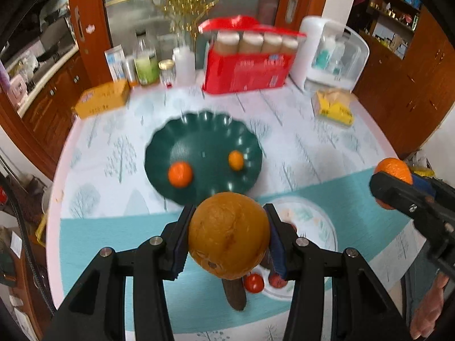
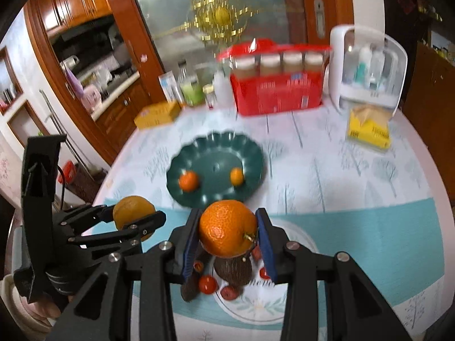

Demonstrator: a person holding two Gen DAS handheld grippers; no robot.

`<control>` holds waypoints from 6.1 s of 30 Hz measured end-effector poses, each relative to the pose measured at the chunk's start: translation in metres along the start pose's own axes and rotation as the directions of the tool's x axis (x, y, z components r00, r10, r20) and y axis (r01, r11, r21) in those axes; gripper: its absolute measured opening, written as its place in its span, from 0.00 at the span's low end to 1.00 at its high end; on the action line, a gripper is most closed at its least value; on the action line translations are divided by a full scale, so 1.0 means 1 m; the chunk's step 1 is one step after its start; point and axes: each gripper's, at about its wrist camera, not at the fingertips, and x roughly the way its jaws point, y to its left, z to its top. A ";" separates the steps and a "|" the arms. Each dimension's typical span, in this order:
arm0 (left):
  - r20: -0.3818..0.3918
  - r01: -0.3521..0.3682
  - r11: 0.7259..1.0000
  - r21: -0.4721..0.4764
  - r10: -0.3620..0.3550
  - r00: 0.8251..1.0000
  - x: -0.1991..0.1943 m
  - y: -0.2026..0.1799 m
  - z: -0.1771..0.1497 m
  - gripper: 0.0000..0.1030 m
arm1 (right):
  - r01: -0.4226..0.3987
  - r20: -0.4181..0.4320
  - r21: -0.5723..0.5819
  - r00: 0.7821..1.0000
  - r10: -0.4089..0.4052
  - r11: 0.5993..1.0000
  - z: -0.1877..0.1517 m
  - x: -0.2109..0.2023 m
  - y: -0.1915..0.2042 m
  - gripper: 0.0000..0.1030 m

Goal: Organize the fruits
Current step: 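Place the large orange and tangerine onto the green plate, open both tools, then grasp the dark banana with the left tool while the right tool grasps the avocado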

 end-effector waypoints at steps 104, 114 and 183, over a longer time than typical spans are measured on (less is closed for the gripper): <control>0.208 -0.109 0.994 0.019 0.103 0.973 -0.068 0.021 -0.015 0.93 | 0.190 0.191 0.050 0.962 -0.196 0.981 -0.011 -0.058 -0.057 0.64; 0.085 -0.034 0.998 0.047 0.030 0.996 -0.023 0.007 -0.074 0.93 | 0.093 0.060 0.008 0.994 -0.093 0.996 -0.065 -0.022 -0.036 0.69; -0.344 -0.038 0.999 -0.022 0.028 0.939 0.152 0.006 -0.105 0.29 | -0.108 -0.247 -0.229 0.968 0.050 0.967 -0.118 0.136 -0.007 0.60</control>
